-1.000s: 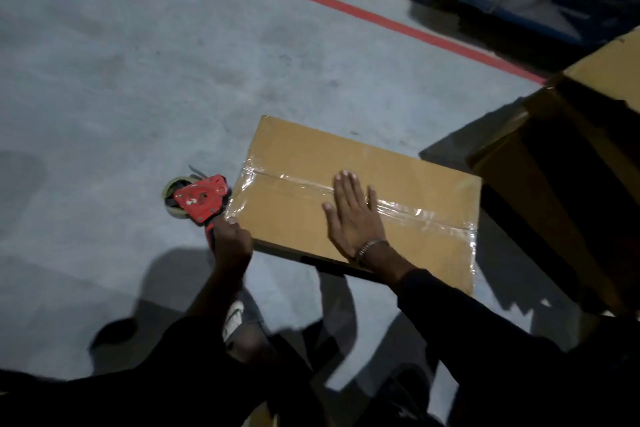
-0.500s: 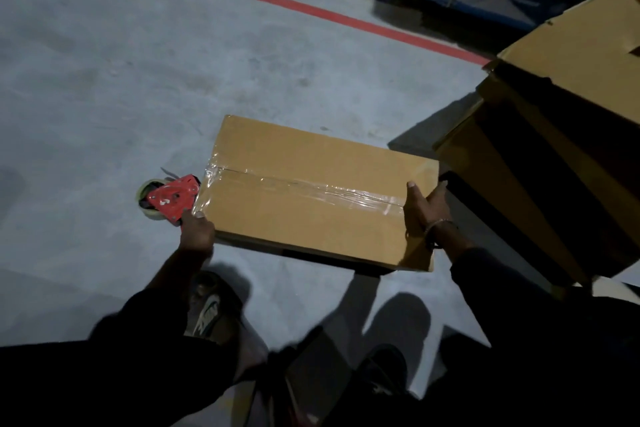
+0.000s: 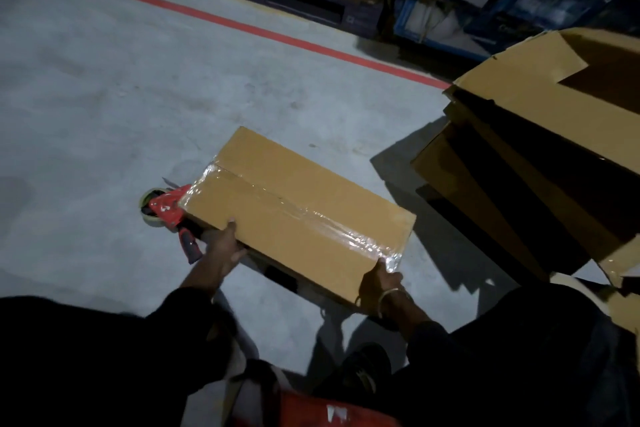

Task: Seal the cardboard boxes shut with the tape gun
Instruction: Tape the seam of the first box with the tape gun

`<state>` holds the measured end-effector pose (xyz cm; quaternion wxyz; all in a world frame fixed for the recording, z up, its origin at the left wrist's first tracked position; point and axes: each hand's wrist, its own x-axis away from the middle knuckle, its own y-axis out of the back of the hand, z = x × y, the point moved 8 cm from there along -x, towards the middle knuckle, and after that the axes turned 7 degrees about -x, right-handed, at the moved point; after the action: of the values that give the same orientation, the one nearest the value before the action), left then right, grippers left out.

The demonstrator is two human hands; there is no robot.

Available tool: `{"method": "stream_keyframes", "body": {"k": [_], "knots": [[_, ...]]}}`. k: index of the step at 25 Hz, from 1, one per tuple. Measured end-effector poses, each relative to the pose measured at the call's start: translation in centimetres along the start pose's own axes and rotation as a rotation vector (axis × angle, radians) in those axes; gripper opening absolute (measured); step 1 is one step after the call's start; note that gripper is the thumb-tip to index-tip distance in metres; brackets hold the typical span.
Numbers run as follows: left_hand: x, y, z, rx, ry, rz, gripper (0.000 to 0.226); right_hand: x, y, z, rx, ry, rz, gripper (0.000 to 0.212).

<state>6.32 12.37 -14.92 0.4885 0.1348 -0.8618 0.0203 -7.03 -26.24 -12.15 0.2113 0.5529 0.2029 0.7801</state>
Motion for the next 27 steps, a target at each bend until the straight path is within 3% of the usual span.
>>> {"method": "stream_keyframes", "body": {"k": [2, 4, 5, 7, 8, 12, 14, 17, 22, 24, 27], "knots": [[3.5, -3.1, 1.7, -0.199, 0.048, 0.073, 0.07, -0.1, -1.2, -1.1, 0.08, 0.027, 0.167, 0.081], [6.0, -4.5, 2.9, -0.239, 0.023, 0.069, 0.08, 0.4, 0.7, 0.1, 0.186, 0.086, 0.199, 0.075], [6.0, -4.6, 3.3, -0.275, -0.009, 0.018, 0.081, 0.3, 2.7, 1.7, 0.242, 0.149, 0.102, 0.07], [8.2, -5.7, 4.5, -0.342, 0.004, -0.033, 0.075, -0.5, 6.3, 4.9, 0.375, 0.269, -0.203, 0.084], [8.6, -6.7, 5.6, -0.373, 0.013, -0.034, 0.073, -0.1, 6.9, 7.1, 0.443, 0.351, -0.267, 0.091], [11.4, -10.8, 10.1, -0.284, 0.152, -0.012, 0.073, -1.6, 3.6, 13.2, 0.679, 0.582, -0.135, 0.088], [11.3, -12.6, 11.9, -0.161, 0.244, 0.015, 0.071, -2.9, 2.6, 13.9, 0.695, 0.583, -0.087, 0.091], [11.7, -12.9, 11.7, -0.117, 0.228, -0.046, 0.035, -3.1, 3.4, 13.7, 0.661, 0.507, -0.059, 0.106], [13.4, -12.6, 4.9, -0.076, -0.056, -0.138, 0.062, 0.0, 7.6, 14.3, 0.441, 0.519, -0.083, 0.09], [13.4, -12.5, 1.3, -0.1, -0.139, -0.087, 0.06, 2.2, 9.0, 15.1, 0.354, 0.576, -0.123, 0.09], [14.6, -11.6, -3.8, -0.132, -0.188, 0.074, 0.036, 5.4, 10.3, 16.6, 0.316, 0.586, -0.184, 0.087]]}}
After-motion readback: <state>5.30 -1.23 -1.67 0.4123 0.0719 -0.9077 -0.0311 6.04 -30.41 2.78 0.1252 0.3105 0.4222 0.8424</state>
